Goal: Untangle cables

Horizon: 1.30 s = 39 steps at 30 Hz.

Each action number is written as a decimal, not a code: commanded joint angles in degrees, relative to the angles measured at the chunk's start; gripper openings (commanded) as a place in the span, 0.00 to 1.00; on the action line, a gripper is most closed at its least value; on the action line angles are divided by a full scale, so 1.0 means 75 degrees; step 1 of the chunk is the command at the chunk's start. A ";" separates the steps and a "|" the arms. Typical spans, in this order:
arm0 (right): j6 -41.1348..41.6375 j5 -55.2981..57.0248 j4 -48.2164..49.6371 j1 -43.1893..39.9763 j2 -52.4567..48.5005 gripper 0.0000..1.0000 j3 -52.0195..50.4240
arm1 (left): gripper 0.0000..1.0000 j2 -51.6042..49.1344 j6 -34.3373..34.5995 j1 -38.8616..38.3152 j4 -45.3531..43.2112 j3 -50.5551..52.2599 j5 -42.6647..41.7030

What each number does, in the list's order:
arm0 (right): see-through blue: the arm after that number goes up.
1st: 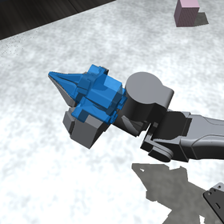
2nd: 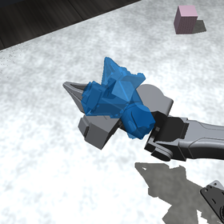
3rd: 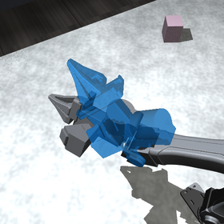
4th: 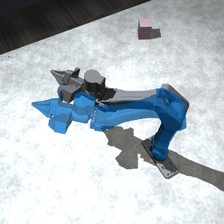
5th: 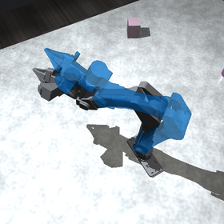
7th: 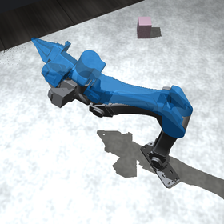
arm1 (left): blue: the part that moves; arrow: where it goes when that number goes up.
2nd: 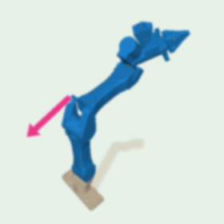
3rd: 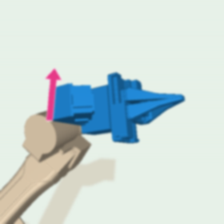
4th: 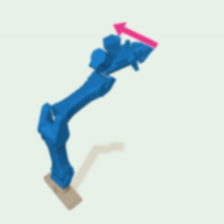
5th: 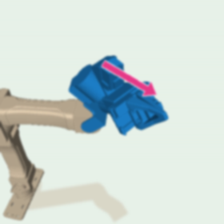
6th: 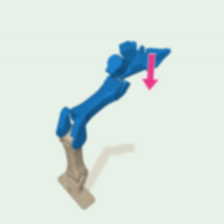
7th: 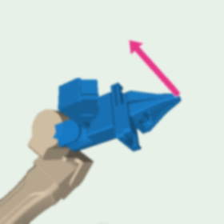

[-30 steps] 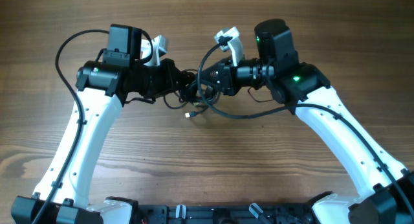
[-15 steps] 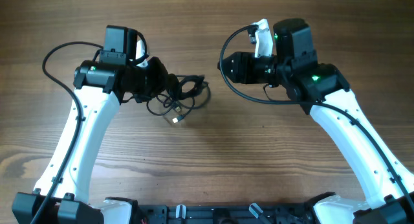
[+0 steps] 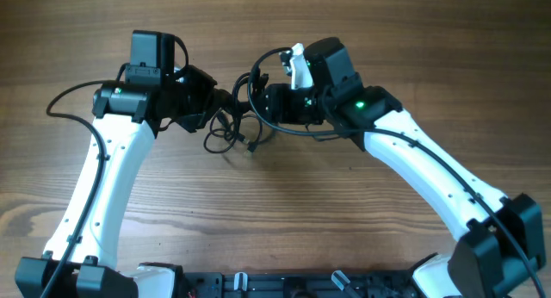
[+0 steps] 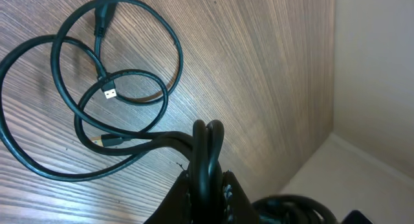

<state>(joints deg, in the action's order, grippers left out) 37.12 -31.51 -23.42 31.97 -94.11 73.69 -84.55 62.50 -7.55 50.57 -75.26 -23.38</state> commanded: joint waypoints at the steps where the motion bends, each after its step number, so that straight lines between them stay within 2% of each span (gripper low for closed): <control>1: 0.0169 0.0085 0.0408 0.0029 -0.0245 0.44 0.0134 | 0.04 -0.0003 0.0099 -0.0143 -0.0029 0.0038 -0.0131; 7: 0.0303 0.0254 0.0574 0.0029 -0.0758 0.36 0.0137 | 0.04 0.0000 -0.0169 -0.0449 -0.0099 0.0038 -0.0382; 9: 0.0239 0.0455 0.0516 0.0029 -0.0842 0.28 0.0134 | 0.04 0.0000 -0.0463 -0.0449 -0.0143 0.0038 -0.0481; 11: -0.0020 0.0595 0.0361 -0.0087 -0.0839 0.14 0.0137 | 0.04 0.0000 -0.1428 -0.0440 -0.0140 0.0038 -0.0449; 12: -0.0178 0.0533 0.0216 -0.0219 -0.0839 0.10 0.0137 | 0.04 0.0000 -0.2069 -0.0434 -0.0061 0.0038 -0.0125; 14: -0.0609 0.0175 -0.0061 -0.0367 -0.0836 0.04 0.0137 | 0.04 0.0000 -0.2553 -0.0434 0.0096 0.0038 0.0796; 15: -0.1198 -0.0221 -0.0338 -0.0393 -0.0836 0.04 0.0137 | 0.05 0.0000 -0.2719 -0.0434 0.0227 0.0038 0.2119; 17: -0.1612 -0.0513 -0.0729 -0.0373 -0.0836 0.04 0.0137 | 0.08 0.0000 -0.2722 -0.0434 0.0268 0.0038 0.3232; 18: -0.1728 -0.0635 -0.1067 -0.0370 -0.0836 0.04 0.0137 | 0.19 0.0000 -0.3217 -0.0434 0.0207 0.0038 0.3410; 19: -0.1728 -0.0685 -0.1247 -0.0370 -0.0836 0.04 0.0137 | 0.38 0.0000 -0.3509 -0.0437 0.0201 0.0038 0.3407; 20: -0.1719 -0.0796 -0.1323 -0.0373 -0.0836 0.04 0.0137 | 0.49 0.0000 -0.3707 -0.0437 0.0239 0.0038 0.3372; 21: -0.1533 -0.0866 -0.1320 -0.0373 -0.0836 0.04 0.0137 | 0.65 0.0000 -0.4296 -0.0437 0.0321 0.0038 0.3130; 22: -0.1527 -0.1046 -0.1306 -0.0373 -0.0836 0.04 0.0137 | 0.72 0.0000 -0.4695 -0.0443 0.0344 0.0038 0.2970; 23: -0.1524 -0.1166 -0.1306 -0.0373 -0.0836 0.04 0.0137 | 0.75 0.0000 -0.5030 -0.0443 0.0361 0.0038 0.2830; 24: -0.1463 -0.1218 -0.1303 -0.0373 -0.0836 0.04 0.0137 | 0.75 0.0006 -0.5313 -0.0443 0.0353 0.0035 0.2597; 26: -0.1195 -0.1209 -0.1247 -0.0373 -0.0836 0.04 0.0137 | 0.71 0.0192 -0.5910 -0.0443 0.0300 0.0032 0.1244; 28: -0.1046 -0.1230 -0.1107 -0.0393 -0.0836 0.04 0.0137 | 0.68 0.0615 -0.5965 -0.0443 0.0399 0.0032 -0.0128; 30: -0.1008 -0.1489 -0.0997 -0.0498 -0.0836 0.04 0.0137 | 0.59 0.0941 -0.5875 -0.0449 0.0717 0.0035 -0.0664; 32: -0.1003 -0.1684 -0.0877 -0.0525 -0.0836 0.04 0.0137 | 0.58 0.0953 -0.5884 -0.0618 0.0787 0.0064 -0.0679; 35: -0.0950 -0.1818 -0.0766 -0.0525 -0.0839 0.04 0.0137 | 0.53 0.0629 -0.5878 -0.1297 -0.0102 0.0629 -0.0664; 36: -0.0956 -0.1818 -0.0775 -0.0525 -0.0839 0.04 0.0137 | 0.47 0.0437 -0.5872 -0.1489 -0.0414 0.0807 -0.0478; 39: -0.0953 -0.1874 -0.0778 -0.0525 -0.0839 0.04 0.0137 | 0.44 -0.0076 -0.5444 -0.1556 -0.0580 0.0839 0.0440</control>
<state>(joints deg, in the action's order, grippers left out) 29.34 -42.39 -29.80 28.18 -100.29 74.43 -81.78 19.59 -18.96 46.46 -70.28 -25.71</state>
